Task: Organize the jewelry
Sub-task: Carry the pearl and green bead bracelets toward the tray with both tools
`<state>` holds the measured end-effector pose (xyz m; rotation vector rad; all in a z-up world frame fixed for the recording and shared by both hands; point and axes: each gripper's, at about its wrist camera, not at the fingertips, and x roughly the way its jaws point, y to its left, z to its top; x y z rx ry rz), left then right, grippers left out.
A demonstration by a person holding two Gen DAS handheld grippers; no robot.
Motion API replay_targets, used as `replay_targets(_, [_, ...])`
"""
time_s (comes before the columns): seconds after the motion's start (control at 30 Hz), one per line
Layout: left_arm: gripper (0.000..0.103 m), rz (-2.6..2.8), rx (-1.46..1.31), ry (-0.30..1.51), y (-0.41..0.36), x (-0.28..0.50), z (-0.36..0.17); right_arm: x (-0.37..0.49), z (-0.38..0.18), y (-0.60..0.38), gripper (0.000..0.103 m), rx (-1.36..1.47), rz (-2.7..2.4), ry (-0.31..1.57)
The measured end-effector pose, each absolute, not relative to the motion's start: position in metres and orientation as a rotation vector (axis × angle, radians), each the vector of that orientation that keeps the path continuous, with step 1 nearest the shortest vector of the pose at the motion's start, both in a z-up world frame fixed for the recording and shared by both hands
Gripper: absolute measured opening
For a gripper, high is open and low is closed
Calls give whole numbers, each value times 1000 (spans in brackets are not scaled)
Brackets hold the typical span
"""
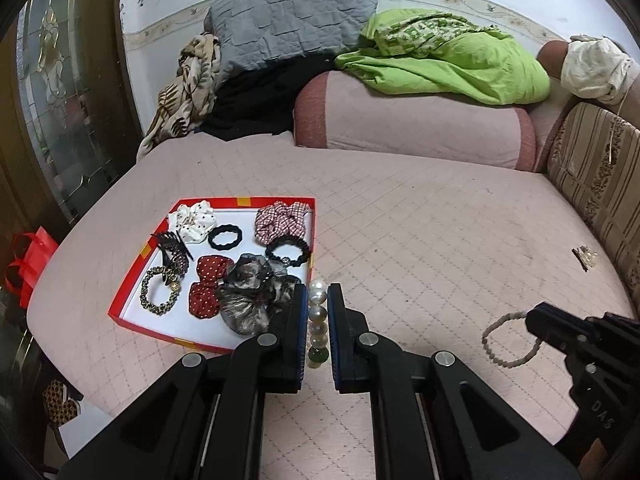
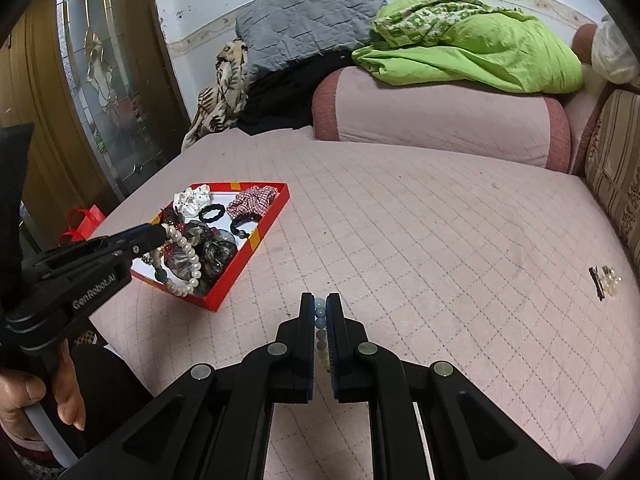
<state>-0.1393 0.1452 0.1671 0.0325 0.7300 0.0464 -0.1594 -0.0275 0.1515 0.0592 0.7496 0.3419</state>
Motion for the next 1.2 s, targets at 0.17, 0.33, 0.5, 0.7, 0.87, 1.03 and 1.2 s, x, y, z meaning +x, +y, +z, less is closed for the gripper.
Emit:
replay_targets(0.17, [9,50,28,734,147,-137,166,-156,155,-21,7,44,346,747])
replay_targets(0.33, [9,44,31,737,147,-136,166,-154,157,-16,7,22,348,750])
replay_targets(0.5, [9,46,29,735,147,-136,166,-151,165,-6,7,-2,357,737])
replay_targets(0.7, [9,60,29,735,152,-136,166,-150,172,4,7,-31,367,726])
replay_targets(0.87, [9,89,12,736,165,-135,168,-146,177,12,7,-51,378,722])
replay_targets(1.03, [9,116,-9,738,180,-136,169,-144,181,20,7,-54,394,716])
replay_targets(1.2, [9,128,-24,742,189,-134,167,-142,184,32,7,-87,409,710])
